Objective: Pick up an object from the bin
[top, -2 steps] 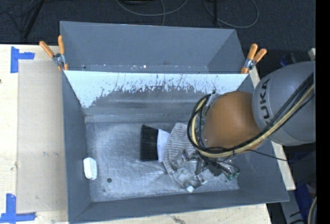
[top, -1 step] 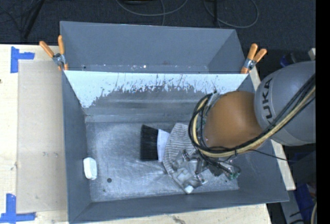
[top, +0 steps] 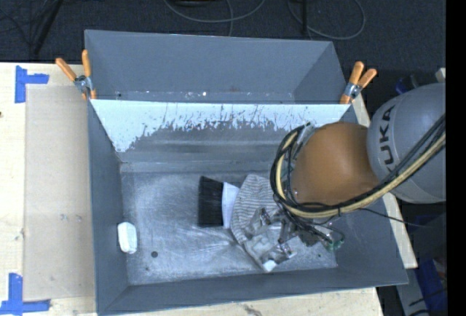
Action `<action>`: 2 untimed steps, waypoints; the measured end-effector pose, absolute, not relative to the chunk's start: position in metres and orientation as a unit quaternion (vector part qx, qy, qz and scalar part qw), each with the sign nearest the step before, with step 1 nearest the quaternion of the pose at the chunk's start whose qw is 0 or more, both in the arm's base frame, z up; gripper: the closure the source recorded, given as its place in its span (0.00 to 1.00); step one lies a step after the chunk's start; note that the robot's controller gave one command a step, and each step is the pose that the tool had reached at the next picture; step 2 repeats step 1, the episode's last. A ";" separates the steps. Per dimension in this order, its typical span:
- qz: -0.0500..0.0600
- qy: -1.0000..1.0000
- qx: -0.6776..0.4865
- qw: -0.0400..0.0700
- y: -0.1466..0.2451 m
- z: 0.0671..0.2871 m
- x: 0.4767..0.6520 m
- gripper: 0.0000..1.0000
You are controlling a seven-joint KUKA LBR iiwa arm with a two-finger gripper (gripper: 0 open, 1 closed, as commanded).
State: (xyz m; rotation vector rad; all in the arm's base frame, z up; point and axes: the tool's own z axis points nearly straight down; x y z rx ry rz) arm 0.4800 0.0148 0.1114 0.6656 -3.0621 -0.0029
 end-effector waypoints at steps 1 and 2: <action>0.000 -0.977 0.212 0.001 0.015 0.132 0.481 1.00; 0.000 -0.977 0.212 0.001 0.015 0.132 0.481 1.00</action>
Offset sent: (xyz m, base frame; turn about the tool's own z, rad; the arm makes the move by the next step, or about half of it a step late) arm -0.0002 0.0001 0.0404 0.0000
